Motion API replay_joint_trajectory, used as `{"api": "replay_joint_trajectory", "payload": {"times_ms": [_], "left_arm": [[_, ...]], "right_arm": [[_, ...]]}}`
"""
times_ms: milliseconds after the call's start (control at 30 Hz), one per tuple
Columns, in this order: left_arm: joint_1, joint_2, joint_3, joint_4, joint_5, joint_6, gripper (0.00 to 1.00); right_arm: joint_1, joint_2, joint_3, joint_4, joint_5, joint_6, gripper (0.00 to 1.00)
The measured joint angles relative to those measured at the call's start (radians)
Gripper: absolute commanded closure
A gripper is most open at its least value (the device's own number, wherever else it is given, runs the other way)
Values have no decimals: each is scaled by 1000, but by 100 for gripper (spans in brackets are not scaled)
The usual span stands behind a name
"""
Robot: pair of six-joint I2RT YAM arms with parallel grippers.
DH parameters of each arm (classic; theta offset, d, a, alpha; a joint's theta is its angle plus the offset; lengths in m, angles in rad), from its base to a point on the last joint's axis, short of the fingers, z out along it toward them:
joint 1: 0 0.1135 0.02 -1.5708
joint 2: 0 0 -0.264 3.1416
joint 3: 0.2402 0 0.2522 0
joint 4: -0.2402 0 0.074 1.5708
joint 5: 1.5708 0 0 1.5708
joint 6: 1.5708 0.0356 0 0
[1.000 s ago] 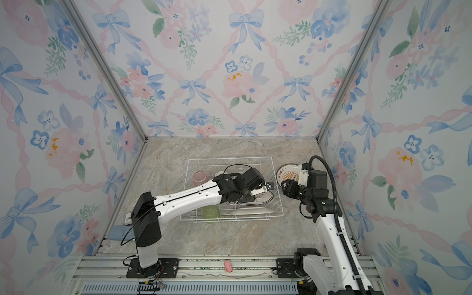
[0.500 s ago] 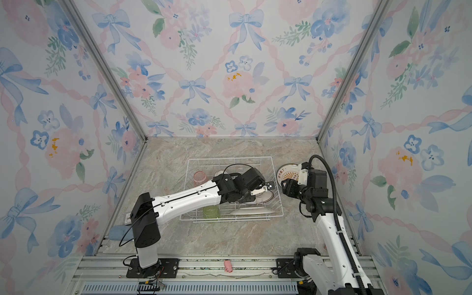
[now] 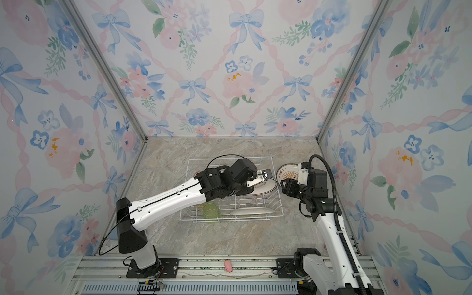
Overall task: Unload the mixed dishes from the dish rack
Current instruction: 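Lift the red-lettered plate up out of the rack with the left gripper, then close the right gripper on the plate's rim beside the left gripper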
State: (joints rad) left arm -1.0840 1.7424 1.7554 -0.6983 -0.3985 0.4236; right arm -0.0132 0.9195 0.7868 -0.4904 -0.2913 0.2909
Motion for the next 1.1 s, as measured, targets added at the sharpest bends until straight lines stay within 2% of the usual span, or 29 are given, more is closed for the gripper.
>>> {"api": "replay_joint_trajectory", "payload": {"times_ms": [167, 400, 600, 733, 1100], "left_arm": [[48, -19, 0, -1, 41, -44, 100], [154, -84, -13, 14, 140, -116, 100], [183, -107, -14, 38, 217, -147, 100], [204, -107, -14, 40, 290, -171, 100], [309, -107, -19, 73, 489, -237, 100]], "right_arm": [[-58, -33, -3, 4, -39, -7, 35], [-157, -85, -81, 103, -225, 18, 37], [-149, -79, -157, 267, -406, 93, 38], [-110, -66, -183, 383, -487, 129, 38], [-62, -16, -248, 663, -601, 237, 39]]}}
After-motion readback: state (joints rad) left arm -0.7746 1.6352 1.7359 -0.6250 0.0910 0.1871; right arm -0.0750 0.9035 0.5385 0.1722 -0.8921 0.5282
